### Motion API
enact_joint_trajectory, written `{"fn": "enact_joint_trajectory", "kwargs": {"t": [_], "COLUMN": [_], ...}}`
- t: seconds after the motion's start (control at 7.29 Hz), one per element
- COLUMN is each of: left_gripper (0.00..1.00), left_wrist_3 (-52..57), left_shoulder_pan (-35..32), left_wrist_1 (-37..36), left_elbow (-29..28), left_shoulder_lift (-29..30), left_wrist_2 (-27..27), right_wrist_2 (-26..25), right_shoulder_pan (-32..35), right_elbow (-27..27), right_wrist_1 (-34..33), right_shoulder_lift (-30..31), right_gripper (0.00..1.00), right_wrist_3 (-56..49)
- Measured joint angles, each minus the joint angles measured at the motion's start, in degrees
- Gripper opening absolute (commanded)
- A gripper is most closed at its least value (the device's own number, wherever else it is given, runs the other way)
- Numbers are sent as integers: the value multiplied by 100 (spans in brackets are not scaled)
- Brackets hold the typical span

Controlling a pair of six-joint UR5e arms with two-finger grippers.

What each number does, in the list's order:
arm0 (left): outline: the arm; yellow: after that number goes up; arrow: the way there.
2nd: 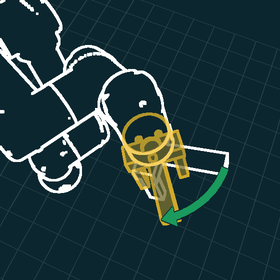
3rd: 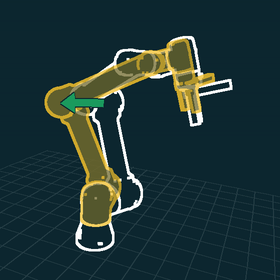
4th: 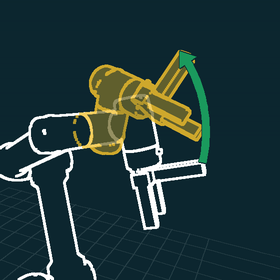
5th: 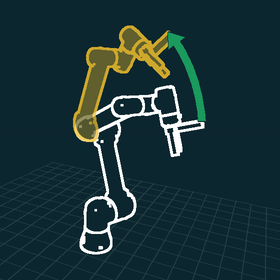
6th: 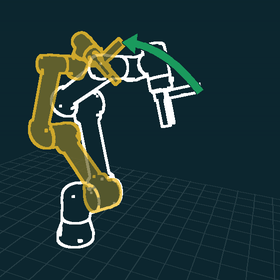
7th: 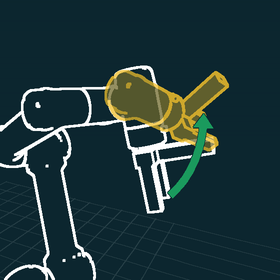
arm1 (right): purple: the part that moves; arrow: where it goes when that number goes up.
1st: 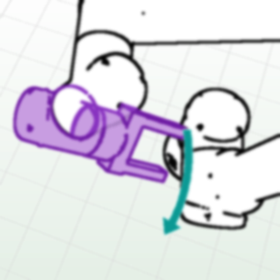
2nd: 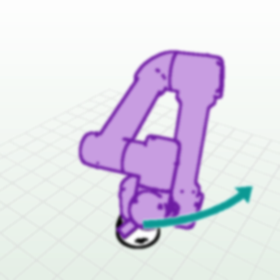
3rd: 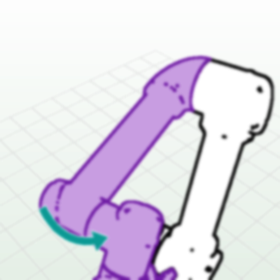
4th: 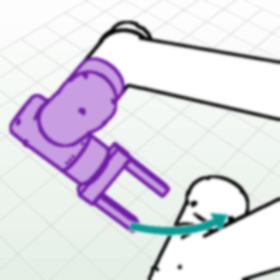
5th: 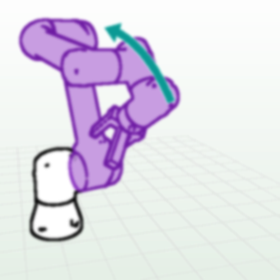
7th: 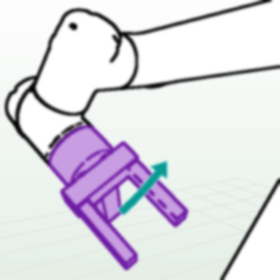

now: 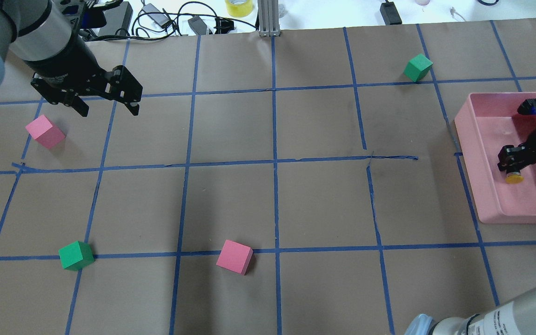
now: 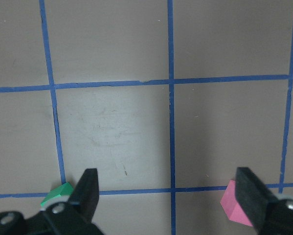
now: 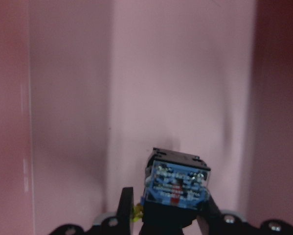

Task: Align button upright
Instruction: 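Lift the button switch out of the tray and carry it toward the table center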

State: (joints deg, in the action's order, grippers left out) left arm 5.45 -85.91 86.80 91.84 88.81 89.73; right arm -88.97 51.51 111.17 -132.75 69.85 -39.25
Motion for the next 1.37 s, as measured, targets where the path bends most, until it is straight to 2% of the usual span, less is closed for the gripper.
{"fn": "enact_joint_trajectory", "kwargs": {"t": [0.14, 0.41, 0.69, 0.96, 1.37], "left_gripper": [100, 100, 100, 100, 100], "left_wrist_3": [0, -1, -7, -7, -4], "left_shoulder_pan": [1, 3, 3, 3, 3], "left_wrist_1": [0, -5, -11, -14, -7], "left_elbow": [0, 0, 0, 0, 0], "left_shoulder_lift": [-3, -4, -1, 2, 2], "left_wrist_2": [0, 0, 0, -2, -1], "right_wrist_2": [-6, 5, 21, 3, 47], "right_shoulder_pan": [11, 120, 685, 1757, 3913], "right_elbow": [-187, -835, -1502, -1676, -1673], "right_wrist_1": [228, 1084, 1778, 1985, 1892], "right_shoulder_lift": [73, 367, 558, 743, 637], "right_gripper": [0, 0, 0, 0, 0], "right_wrist_3": [5, 67, 423, 1522, 3824]}}
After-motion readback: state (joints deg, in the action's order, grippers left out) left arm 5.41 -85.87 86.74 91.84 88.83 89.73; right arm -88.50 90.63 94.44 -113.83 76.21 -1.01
